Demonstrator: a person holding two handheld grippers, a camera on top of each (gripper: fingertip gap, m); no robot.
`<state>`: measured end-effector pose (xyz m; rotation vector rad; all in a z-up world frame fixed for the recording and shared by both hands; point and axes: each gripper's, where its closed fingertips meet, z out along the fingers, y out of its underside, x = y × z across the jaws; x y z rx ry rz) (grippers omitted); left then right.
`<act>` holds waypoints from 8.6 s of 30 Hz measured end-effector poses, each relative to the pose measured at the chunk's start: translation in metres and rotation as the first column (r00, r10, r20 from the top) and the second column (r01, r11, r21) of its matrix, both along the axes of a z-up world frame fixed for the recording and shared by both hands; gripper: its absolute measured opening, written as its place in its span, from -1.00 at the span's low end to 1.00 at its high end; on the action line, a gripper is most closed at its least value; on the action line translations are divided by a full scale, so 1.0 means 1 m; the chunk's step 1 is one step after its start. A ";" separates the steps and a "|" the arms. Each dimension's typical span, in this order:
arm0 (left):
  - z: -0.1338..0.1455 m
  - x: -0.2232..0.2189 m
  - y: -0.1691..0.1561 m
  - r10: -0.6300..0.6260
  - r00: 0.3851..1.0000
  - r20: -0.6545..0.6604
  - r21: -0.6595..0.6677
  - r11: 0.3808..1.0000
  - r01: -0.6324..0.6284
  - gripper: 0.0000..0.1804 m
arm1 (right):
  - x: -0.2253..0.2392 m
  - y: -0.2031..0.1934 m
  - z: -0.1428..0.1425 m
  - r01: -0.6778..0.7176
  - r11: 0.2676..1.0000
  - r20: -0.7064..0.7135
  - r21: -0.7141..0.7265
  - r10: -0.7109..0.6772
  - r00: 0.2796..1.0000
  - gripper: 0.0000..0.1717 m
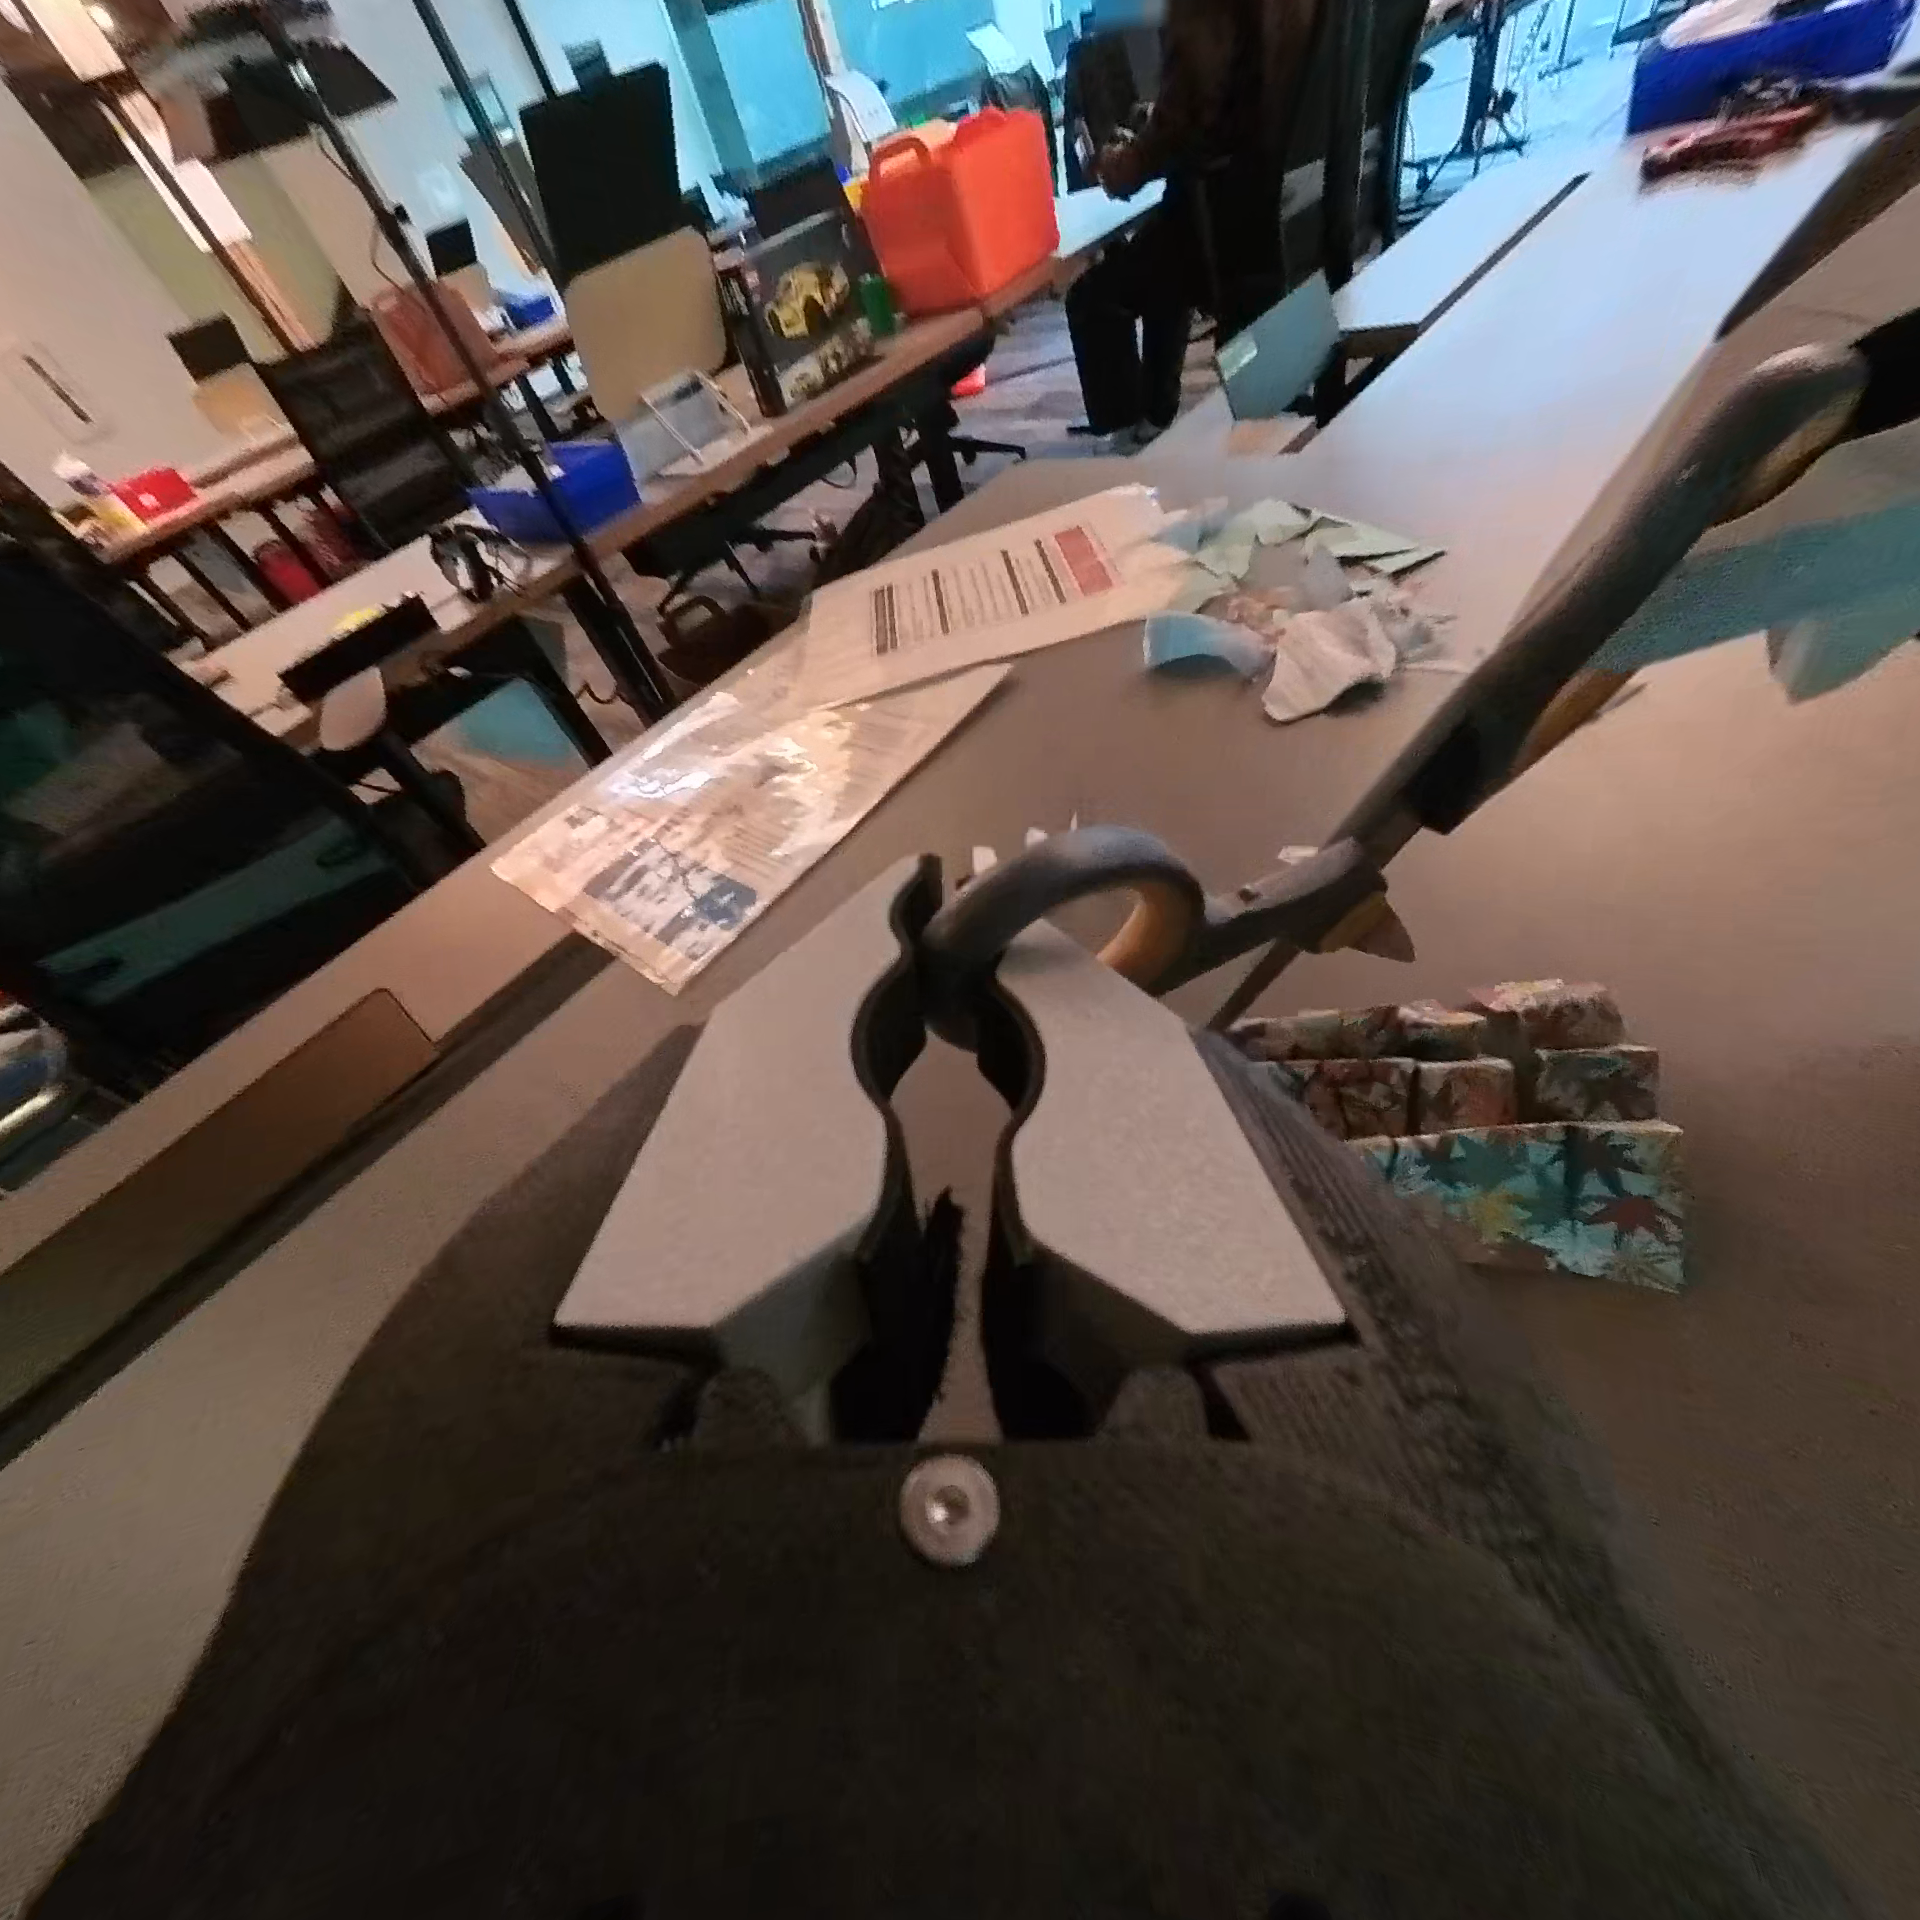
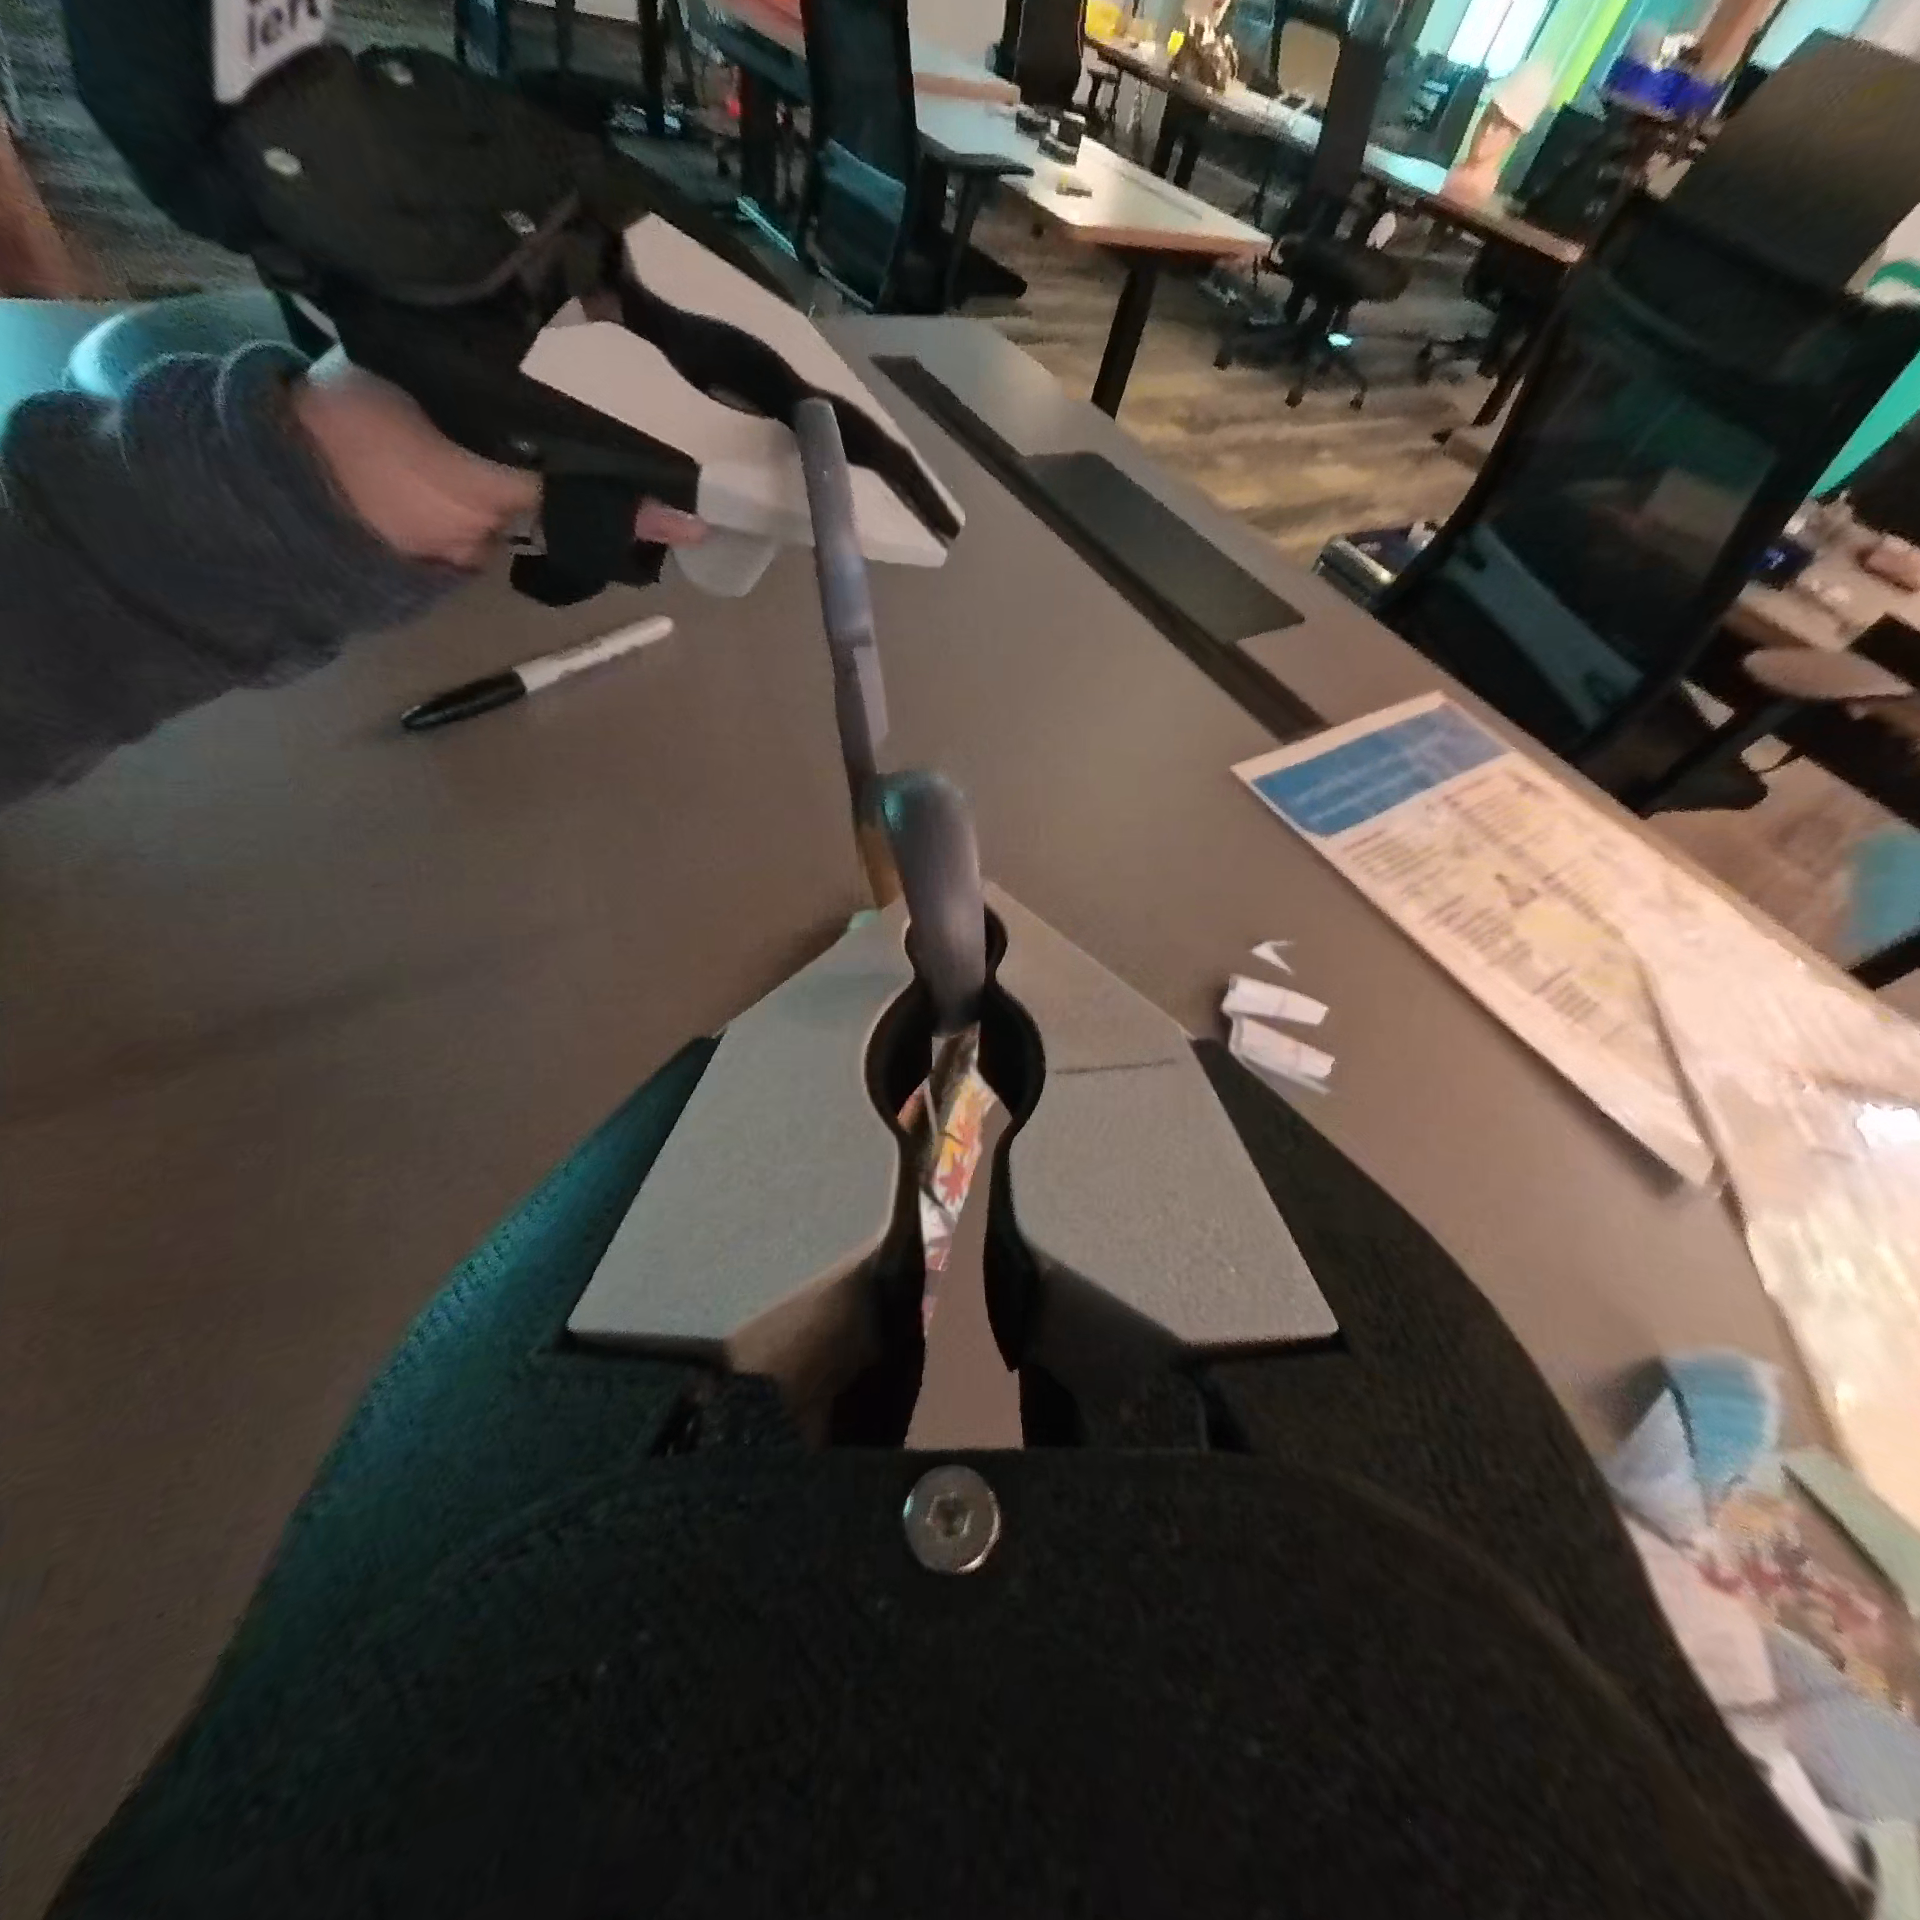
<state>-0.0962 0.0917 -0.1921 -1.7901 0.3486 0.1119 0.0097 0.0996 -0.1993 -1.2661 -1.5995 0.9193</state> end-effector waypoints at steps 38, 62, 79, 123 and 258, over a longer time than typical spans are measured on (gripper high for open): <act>0.006 0.050 -0.012 -0.099 0.992 0.077 0.003 0.995 0.099 -1.00 | -0.033 0.005 0.012 -0.005 1.000 -0.038 -0.014 0.005 0.999 -1.00; 0.021 0.067 -0.015 -0.025 0.999 -0.036 0.097 0.995 0.028 -1.00 | -0.044 -0.014 0.023 -0.001 1.000 -0.150 0.017 0.003 0.989 -1.00; 0.022 0.008 -0.034 0.208 0.978 -0.015 0.158 0.966 -0.203 -1.00 | -0.052 0.026 0.034 0.009 1.000 -0.151 -0.028 -0.014 0.988 -1.00; 0.033 0.026 -0.002 0.220 0.973 0.061 0.235 0.945 -0.229 -1.00 | -0.082 0.005 0.043 0.030 0.998 -0.249 -0.064 -0.045 0.967 -1.00; -0.004 0.022 0.067 -0.437 0.888 0.143 -0.004 0.897 0.442 -0.97 | -0.017 -0.003 -0.002 0.555 0.818 -0.065 -0.149 -0.568 0.820 -1.00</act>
